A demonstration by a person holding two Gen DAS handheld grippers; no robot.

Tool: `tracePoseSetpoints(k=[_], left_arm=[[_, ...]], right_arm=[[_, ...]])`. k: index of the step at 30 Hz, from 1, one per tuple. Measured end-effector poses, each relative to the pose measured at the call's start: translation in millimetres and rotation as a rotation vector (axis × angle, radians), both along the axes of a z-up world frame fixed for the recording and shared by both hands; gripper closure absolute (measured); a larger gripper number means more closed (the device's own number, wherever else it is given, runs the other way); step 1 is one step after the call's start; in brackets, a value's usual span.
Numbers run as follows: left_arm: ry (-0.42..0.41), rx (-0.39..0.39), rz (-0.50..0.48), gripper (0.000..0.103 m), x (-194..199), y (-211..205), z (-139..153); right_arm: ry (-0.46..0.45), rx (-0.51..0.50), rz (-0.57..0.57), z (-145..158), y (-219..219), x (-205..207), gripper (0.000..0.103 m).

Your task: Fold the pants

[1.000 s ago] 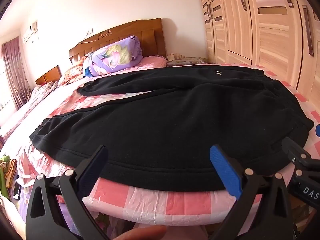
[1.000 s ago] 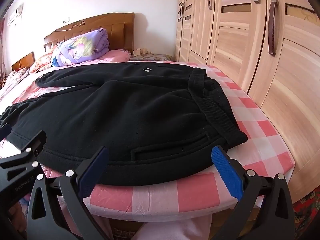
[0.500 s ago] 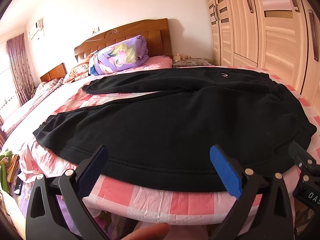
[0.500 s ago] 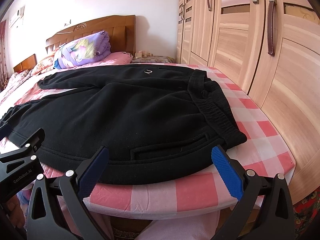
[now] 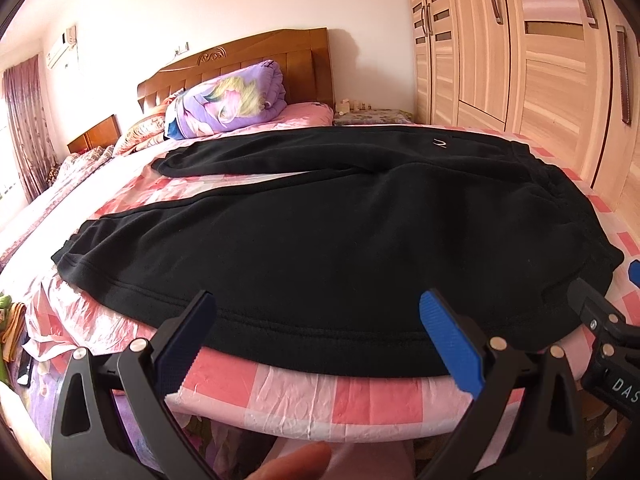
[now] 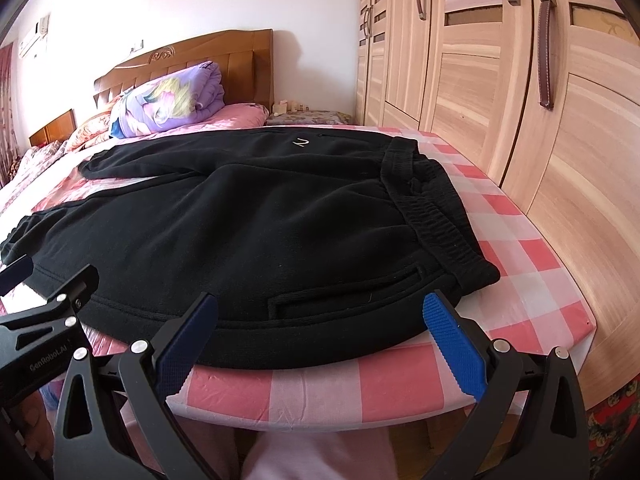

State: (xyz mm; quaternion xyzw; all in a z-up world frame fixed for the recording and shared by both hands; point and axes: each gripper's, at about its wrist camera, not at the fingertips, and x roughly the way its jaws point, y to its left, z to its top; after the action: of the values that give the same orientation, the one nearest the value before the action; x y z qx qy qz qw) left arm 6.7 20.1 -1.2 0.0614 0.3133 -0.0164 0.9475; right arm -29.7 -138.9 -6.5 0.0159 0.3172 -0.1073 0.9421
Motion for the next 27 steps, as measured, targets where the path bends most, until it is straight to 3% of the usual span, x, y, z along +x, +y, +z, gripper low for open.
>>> tracePoseSetpoints(k=[18,27], left_arm=[[0.053,-0.047,-0.046,0.001,0.9,4.6,-6.2],[0.020,-0.074,-0.014,0.001,-2.0,9.7,-4.5]], right_arm=[[-0.013,0.008,0.019,3.1,3.8,-0.4,0.004],[-0.016,0.030,0.025,1.6,0.5,-4.0,0.004]])
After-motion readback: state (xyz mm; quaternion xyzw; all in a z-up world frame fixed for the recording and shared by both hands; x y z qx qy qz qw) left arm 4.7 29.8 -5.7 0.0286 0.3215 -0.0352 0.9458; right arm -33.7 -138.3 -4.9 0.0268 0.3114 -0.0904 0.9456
